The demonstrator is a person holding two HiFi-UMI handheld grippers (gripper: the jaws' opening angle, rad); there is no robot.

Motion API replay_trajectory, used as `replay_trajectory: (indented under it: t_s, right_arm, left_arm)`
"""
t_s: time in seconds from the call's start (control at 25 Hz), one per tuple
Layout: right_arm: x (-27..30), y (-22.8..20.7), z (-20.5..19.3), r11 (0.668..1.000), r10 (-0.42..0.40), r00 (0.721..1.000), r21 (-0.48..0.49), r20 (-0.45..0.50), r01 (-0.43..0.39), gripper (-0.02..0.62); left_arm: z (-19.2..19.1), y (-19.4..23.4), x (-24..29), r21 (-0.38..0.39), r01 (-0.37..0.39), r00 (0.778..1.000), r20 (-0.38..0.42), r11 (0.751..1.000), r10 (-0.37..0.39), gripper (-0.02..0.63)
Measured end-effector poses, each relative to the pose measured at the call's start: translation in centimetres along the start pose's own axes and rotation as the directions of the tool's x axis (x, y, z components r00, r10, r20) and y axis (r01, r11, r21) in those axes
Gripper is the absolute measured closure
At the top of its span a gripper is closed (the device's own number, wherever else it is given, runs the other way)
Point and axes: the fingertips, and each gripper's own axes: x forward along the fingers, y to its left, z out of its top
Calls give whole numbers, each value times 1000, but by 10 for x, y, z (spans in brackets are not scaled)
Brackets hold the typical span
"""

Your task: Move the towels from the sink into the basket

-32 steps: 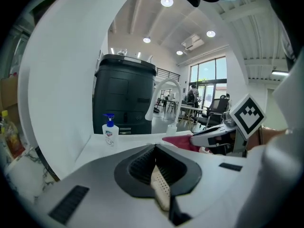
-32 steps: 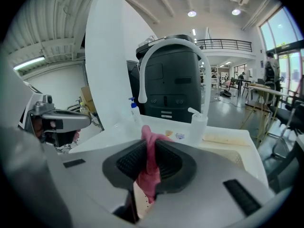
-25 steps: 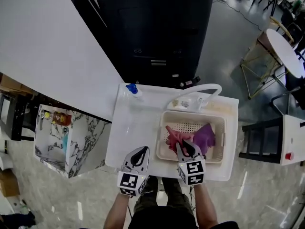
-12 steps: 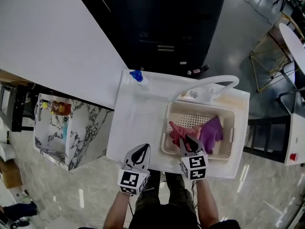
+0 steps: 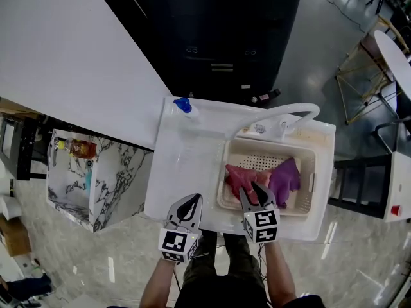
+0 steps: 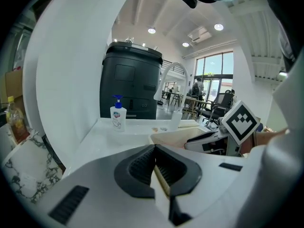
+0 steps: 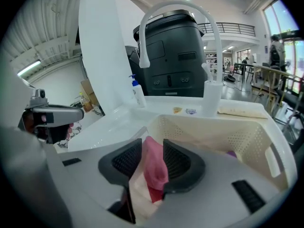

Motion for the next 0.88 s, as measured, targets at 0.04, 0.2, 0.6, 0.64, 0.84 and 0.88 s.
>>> replay_trajectory:
  t_s: [0.04, 0.2, 0.6, 0.64, 0.84, 0.88]
  right_arm:
    - [-1, -1, 1, 1000, -2, 1000, 5, 7, 2, 445]
    - [-3, -7, 7, 1000, -10, 1000, 14, 26, 9, 430]
    - [-20, -6, 33, 999, -35, 994, 7, 100, 35, 430]
    - [-21, -4, 36, 1000, -31, 994, 4, 107, 31, 430]
    - [-31, 6, 54, 1000, -10, 989, -12, 149, 12, 431]
    - [-33, 8, 57, 1000, -10, 987, -14, 157, 13, 431]
  left_arm:
    - [1, 0, 0, 1, 1, 1000, 1, 1000, -1, 598]
    - [3, 0, 0, 5, 4, 1000, 4, 1000, -4, 598]
    - [22, 1, -8, 25, 3, 999, 40, 1000, -4, 598]
    - [26, 1, -9, 28, 2, 999, 47, 1000, -3, 598]
    - [43, 2, -18, 42, -2, 997, 82, 999, -2, 598]
    - [46, 2, -20, 45, -3, 996, 88, 999, -1, 598]
